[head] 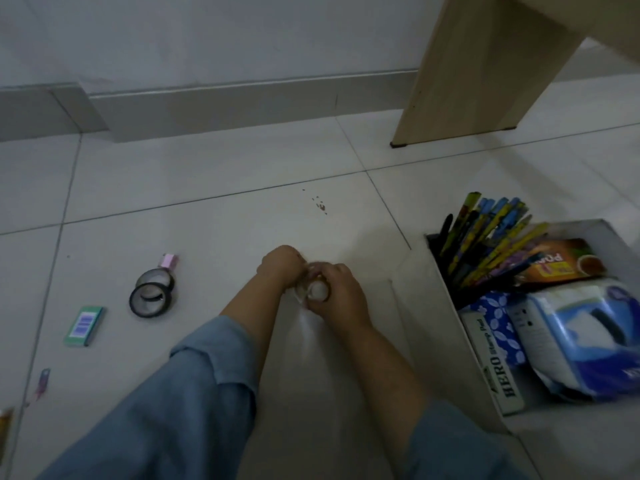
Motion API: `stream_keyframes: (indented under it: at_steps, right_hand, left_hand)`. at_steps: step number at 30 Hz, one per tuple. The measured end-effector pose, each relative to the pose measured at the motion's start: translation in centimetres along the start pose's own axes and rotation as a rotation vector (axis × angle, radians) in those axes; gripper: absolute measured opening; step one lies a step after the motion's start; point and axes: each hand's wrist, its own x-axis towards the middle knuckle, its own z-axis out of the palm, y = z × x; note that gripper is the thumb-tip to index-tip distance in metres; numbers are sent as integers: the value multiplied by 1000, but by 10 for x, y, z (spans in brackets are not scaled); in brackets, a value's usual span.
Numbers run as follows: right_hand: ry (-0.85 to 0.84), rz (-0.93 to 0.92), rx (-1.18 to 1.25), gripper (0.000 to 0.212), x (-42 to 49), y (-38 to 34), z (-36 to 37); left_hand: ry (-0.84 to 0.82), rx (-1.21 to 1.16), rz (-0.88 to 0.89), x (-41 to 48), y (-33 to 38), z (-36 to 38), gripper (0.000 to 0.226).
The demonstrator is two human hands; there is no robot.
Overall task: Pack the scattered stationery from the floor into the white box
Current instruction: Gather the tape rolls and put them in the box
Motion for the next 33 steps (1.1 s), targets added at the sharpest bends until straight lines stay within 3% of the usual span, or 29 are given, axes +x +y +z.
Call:
stream_keyframes:
  at_steps: [6,10,15,18,21,24,26,29,33]
  right_hand:
    - [43,-4,238,27,-31,3,-6]
    - [94,80,370,7,-46,-3,-9]
    - [147,64,342,11,-61,-21,-32]
    - [240,107,452,10,-65,-23,-51]
    - [299,258,590,17,-66,-15,-62]
    - [174,529,772,32,-61,-9,-55]
    - [87,596,702,43,-59,-4,-43]
    - [128,562,529,43,-60,-2,-31]
    - [207,334,484,31,-49,-7,-27]
  left_hand:
    - [-12,-26,72,-35,5,-4,27]
    - [25,-238,41,-60,0,-3,25]
    - [77,-498,-38,-96,-3,0,22]
    - [133,-587,-76,-107,-8,5,21]
    - [268,-592,-99,-116,-22,6,21]
    - [367,-589,-175,-119,-44,4,22]
    - [430,-579,-203,-119,-60,1,22]
    - [526,-606,-217,-117,-79,0,22]
    - [603,-722,-248,-113,-95,1,21]
